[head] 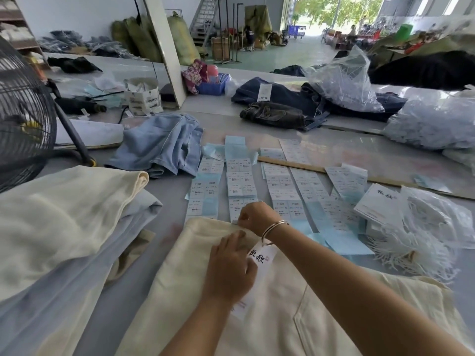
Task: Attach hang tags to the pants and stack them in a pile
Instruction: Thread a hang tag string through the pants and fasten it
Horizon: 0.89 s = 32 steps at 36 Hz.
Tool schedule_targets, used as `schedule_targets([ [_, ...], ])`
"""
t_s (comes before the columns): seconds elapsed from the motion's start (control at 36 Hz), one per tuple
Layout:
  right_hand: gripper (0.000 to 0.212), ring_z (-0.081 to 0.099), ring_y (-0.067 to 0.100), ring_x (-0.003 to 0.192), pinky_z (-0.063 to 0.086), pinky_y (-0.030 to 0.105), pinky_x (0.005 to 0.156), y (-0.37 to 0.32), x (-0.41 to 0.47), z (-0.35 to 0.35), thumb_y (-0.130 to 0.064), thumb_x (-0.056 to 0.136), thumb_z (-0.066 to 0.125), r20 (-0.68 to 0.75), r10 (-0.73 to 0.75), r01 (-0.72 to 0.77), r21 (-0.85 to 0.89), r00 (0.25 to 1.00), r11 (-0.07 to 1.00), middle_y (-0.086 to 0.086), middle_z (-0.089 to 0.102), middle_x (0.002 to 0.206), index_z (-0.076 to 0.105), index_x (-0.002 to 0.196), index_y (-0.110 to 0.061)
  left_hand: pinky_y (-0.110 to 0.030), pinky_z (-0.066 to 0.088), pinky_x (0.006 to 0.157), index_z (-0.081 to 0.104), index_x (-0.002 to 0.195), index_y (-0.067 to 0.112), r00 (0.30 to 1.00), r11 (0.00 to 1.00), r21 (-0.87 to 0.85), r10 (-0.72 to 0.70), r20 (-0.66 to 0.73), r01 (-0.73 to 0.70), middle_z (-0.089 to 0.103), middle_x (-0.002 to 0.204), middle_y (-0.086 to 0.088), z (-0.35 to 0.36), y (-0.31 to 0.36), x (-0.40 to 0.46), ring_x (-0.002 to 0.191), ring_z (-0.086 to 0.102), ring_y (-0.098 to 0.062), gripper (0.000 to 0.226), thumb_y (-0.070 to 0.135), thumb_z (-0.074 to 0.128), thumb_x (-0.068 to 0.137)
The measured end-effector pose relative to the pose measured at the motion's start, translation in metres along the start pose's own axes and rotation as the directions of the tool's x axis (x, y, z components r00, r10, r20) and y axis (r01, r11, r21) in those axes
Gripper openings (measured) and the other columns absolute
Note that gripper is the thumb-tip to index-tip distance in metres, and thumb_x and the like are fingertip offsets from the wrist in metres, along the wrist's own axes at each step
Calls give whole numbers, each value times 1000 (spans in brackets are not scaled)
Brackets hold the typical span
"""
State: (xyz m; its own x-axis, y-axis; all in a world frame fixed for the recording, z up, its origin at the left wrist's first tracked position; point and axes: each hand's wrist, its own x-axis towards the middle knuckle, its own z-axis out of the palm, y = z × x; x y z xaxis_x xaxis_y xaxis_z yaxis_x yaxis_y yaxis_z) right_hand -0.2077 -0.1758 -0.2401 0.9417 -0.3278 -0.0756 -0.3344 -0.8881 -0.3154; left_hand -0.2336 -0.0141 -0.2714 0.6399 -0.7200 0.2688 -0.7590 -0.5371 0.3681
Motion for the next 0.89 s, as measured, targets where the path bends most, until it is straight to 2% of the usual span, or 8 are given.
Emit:
schedule_targets([
  [0.17, 22, 57, 14, 76, 46, 22, 76, 7, 3, 7, -32, 85, 68, 94, 66, -86, 221, 993, 971, 5, 71, 84, 76, 86, -11, -37, 41, 93, 66, 117, 19, 997, 998, 31, -55, 58, 53, 57, 131, -4, 0, 0, 2, 115, 55, -24, 48, 28, 48, 74],
  [0.28, 21, 59, 11, 81, 42, 17, 77, 15, 0, 5, -27, 87, 66, 137, 87, -126, 305, 987, 944, 5, 72, 96, 75, 100, -14, -36, 50, 82, 73, 101, 16, 994, 995, 20, -98, 53, 97, 64, 117, -7, -3, 2, 3, 100, 63, -25, 50, 32, 39, 68],
  [0.33, 19, 61, 12, 86, 42, 19, 83, 17, 0, 6, -27, 85, 68, 140, 101, -144, 343, 985, 928, 2, 71, 91, 75, 98, -16, -36, 49, 84, 73, 98, 15, 997, 997, 0, -81, 17, 81, 63, 124, -7, 0, 1, 4, 105, 63, -25, 50, 33, 38, 67],
  [0.39, 15, 59, 10, 79, 44, 18, 74, 18, 0, 7, -29, 83, 70, 143, 117, -163, 375, 983, 912, -1, 67, 81, 76, 91, -18, -36, 47, 92, 73, 103, 14, 997, 997, 2, -71, 0, 71, 57, 136, -7, 3, 0, 5, 118, 58, -21, 53, 33, 37, 68],
  [0.47, 12, 55, 5, 65, 42, 15, 59, 21, 1, 8, -33, 82, 71, 162, 149, -204, 414, 976, 887, -5, 64, 74, 70, 74, -24, -38, 37, 105, 62, 127, 13, 998, 998, 29, -58, 10, 57, 43, 149, -5, 7, -2, 7, 135, 44, -18, 63, 30, 36, 71],
  [0.56, 19, 57, 9, 66, 46, 21, 62, 24, 1, 9, -36, 80, 72, 184, 179, -245, 451, 966, 858, -8, 65, 69, 67, 62, -29, -34, 18, 114, 42, 145, 17, 993, 997, 6, -84, 84, 83, 19, 159, 3, 12, -3, 9, 146, 22, -14, 70, 31, 36, 76],
  [0.67, 19, 59, 9, 65, 47, 22, 61, 25, 1, 7, -40, 78, 73, 208, 187, -264, 454, 960, 851, -10, 65, 68, 69, 62, -30, -30, 12, 114, 31, 150, 22, 986, 994, 59, -99, 132, 92, 3, 161, 9, 18, -7, 12, 147, 11, -8, 73, 36, 27, 78],
  [0.89, 13, 51, -6, 50, 38, 4, 46, 26, 0, 5, -31, 74, 79, 216, 169, -256, 490, 962, 833, -17, 62, 56, 71, 63, -28, -32, 16, 113, 32, 149, 23, 979, 990, 67, -131, 157, 122, 22, 159, 5, 20, -7, 12, 145, 21, -9, 75, 39, 30, 76],
])
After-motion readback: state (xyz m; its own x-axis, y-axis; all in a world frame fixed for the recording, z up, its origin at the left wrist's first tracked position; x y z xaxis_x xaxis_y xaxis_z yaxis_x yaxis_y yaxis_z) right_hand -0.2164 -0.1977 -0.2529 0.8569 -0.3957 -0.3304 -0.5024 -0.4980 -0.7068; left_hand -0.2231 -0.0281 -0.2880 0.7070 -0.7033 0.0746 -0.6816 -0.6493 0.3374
